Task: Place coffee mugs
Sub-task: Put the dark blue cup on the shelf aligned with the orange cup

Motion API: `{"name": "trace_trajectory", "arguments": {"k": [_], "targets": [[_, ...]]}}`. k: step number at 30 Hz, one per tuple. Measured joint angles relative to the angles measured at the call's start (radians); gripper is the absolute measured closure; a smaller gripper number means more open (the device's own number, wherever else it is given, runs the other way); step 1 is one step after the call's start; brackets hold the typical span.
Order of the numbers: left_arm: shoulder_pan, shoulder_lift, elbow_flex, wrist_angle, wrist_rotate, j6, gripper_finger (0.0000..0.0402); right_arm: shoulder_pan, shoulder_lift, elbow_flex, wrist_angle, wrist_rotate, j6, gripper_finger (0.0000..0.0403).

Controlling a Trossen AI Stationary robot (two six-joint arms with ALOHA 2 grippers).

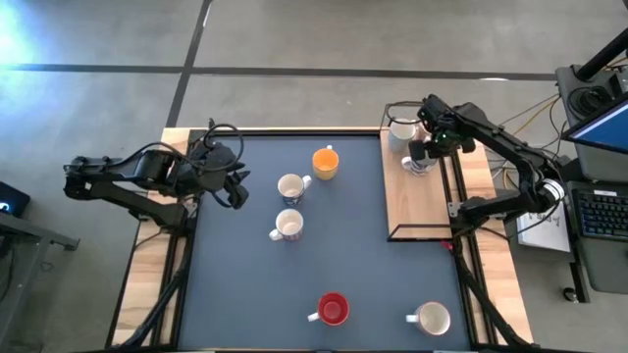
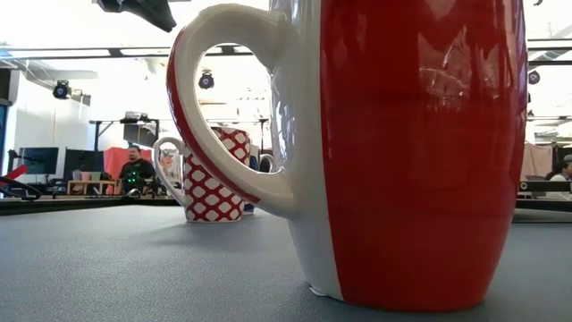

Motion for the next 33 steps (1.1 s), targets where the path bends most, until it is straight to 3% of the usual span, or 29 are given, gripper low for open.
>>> {"name": "trace_trajectory", "arguments": {"k": [17,33], "targets": [[0.0,0.0,0.0,0.0,0.001,-0.01,0.0308,0.0,0.0,0.001,-0.081,0.035,0.065,0.0378],[0.0,0.019,0.0,-0.002,0.004,-0.027,0.0308,0.013,-0.138,0.002,-0.103,0.017,0.129,0.0311]]}}
